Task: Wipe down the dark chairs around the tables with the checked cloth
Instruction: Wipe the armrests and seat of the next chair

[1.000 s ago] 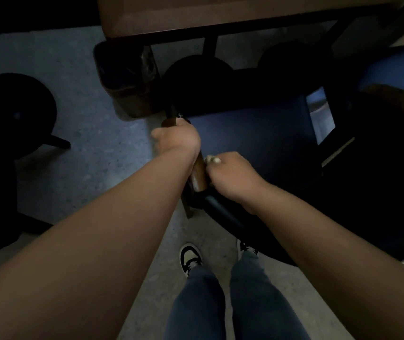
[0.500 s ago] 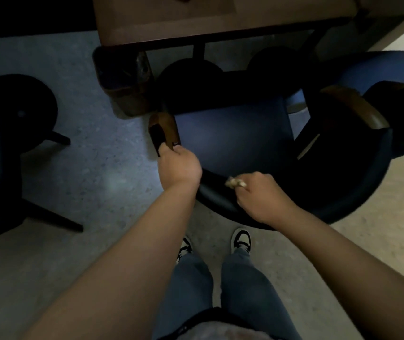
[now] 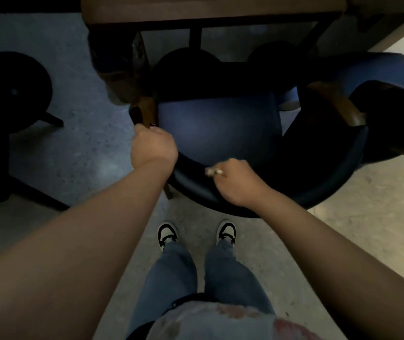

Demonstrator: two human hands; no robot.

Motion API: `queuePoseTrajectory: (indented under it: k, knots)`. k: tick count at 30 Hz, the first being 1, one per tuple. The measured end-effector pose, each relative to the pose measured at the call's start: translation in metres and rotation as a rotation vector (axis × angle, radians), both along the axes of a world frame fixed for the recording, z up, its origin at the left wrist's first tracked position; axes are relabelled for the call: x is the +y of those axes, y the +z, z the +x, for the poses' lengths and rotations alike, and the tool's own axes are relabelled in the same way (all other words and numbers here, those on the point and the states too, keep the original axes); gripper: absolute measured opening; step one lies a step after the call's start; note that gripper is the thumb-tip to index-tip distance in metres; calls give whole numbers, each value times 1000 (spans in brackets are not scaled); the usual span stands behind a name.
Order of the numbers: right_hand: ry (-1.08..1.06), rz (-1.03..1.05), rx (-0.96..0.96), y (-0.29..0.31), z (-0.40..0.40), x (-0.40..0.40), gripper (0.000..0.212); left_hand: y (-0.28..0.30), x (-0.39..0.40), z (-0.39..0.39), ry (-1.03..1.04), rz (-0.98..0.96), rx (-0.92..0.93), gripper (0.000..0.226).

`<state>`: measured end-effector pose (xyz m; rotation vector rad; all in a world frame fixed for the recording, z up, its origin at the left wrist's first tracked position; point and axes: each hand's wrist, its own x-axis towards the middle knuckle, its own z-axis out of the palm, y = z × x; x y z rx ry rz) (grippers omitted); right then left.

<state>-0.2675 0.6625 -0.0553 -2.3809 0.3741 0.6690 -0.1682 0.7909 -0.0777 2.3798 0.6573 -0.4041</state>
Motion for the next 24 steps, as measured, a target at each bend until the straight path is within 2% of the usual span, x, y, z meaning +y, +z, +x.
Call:
queuePoseTrajectory:
  k: [3,6,8,10,13,15,18,20,22,24]
  knots:
    - [3,-59,53,2,-3,-4,28,1,-5,-7,-100,68,-135,64]
    - [87,9,27,0,18,21,25,3,-11,-14,-265,241,-301,77]
    - [114,80,-7,-3,22,28,26,2,-10,-15,-413,264,-369,73]
    - [121,67,2,-1,11,17,21,1,-9,-14,-530,211,-373,62]
    - [207,32,26,6,-10,-17,38,-4,-5,-9,-693,171,-349,50]
    - [275,-3,68,11,-21,-47,42,-2,-2,-5,-934,140,-358,53]
    - [296,-127,178,15,-25,-99,41,6,0,-1,-1418,147,-352,60]
    - [275,-181,219,12,-22,-117,37,7,-1,-2,-1617,143,-331,59]
    - [230,-188,174,7,-17,-106,32,3,-1,-2,-1588,95,-328,60]
    - [164,-105,83,4,-14,-75,31,-2,1,0,-1499,75,-370,59]
